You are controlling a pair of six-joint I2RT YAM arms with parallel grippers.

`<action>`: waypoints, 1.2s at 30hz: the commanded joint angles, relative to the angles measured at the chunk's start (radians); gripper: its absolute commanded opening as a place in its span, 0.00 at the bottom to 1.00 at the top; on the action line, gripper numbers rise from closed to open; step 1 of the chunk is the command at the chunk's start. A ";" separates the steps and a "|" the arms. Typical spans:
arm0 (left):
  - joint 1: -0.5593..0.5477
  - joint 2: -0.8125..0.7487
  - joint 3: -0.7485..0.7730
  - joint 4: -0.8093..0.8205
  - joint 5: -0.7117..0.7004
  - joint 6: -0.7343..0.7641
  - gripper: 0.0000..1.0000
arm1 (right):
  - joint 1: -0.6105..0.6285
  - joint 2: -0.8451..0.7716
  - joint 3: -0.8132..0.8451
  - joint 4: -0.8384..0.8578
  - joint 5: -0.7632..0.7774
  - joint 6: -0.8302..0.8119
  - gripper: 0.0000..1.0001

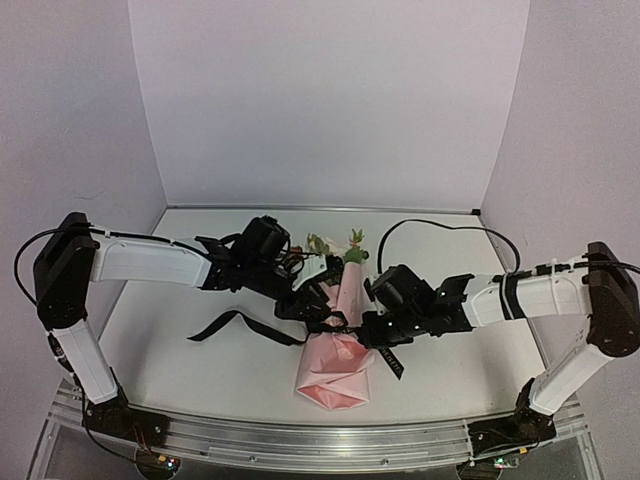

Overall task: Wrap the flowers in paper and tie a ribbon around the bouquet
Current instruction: Cross the ribbon over the folded bouquet.

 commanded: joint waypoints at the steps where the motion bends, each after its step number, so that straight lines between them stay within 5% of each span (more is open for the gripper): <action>1: -0.016 0.028 0.028 -0.059 0.013 0.080 0.26 | 0.004 -0.055 -0.018 0.032 0.031 0.016 0.00; 14: -0.027 0.072 0.038 0.000 -0.185 0.114 0.26 | 0.005 -0.058 0.001 0.043 0.004 -0.009 0.00; 25: -0.027 -0.013 -0.017 0.047 -0.109 0.111 0.26 | 0.004 -0.043 0.011 0.037 -0.010 -0.013 0.00; 36: -0.025 0.078 0.029 0.023 -0.166 0.121 0.25 | 0.004 -0.040 0.023 0.027 -0.018 -0.017 0.00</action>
